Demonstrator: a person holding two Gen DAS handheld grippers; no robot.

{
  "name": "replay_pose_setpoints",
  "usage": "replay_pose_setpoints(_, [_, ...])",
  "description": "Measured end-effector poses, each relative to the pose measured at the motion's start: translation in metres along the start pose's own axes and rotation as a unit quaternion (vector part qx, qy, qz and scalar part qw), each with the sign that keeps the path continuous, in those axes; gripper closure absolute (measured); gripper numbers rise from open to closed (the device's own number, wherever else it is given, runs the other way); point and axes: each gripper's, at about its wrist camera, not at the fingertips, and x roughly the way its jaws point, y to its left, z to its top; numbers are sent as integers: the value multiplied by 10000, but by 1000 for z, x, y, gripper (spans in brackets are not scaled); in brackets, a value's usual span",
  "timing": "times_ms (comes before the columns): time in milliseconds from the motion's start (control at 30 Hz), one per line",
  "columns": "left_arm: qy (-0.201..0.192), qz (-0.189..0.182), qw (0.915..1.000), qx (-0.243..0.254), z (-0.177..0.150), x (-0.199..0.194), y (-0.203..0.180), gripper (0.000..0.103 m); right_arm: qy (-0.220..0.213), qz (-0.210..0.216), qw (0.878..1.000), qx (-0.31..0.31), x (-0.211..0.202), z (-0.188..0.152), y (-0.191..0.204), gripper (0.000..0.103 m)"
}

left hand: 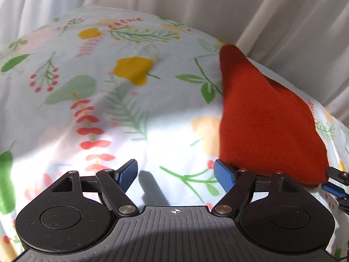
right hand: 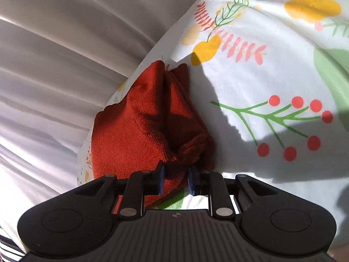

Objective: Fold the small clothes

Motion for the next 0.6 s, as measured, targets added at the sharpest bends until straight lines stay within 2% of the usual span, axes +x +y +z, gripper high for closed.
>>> replay_pose_setpoints(67, [-188,139,9995,-191,10,-12,11,20,-330,-179,9985,-397,-18,3,6,69])
replay_pose_setpoints(133, [-334,34,9991,-254,22,-16,9,18,-514,-100,9966,-639,-24,13,11,60])
replay_pose_setpoints(300, [-458,-533,9975,117,48,2,-44,16,-123,202,9955,-922,17,29,34,59])
replay_pose_setpoints(367, [-484,-561,9966,352,52,13,-67,14,-44,99,9945,-1045,36,30,44,66])
replay_pose_setpoints(400, [-487,-573,9962,443,54,19,-77,14,14,96,9947,-1021,43,32,46,81])
replay_pose_setpoints(433, [-516,-610,9954,523,55,24,-85,13,23,114,9951,-979,46,33,46,87])
replay_pose_setpoints(500, [-655,-522,9943,657,55,37,-96,13,-107,131,9939,-1087,44,34,47,91])
replay_pose_setpoints(567, [-691,-304,9941,782,52,49,-101,13,-269,-176,9904,-1341,44,33,46,91])
replay_pose_setpoints(600, [-584,-287,9948,781,51,57,-99,11,-312,-311,9884,-1457,47,32,44,92])
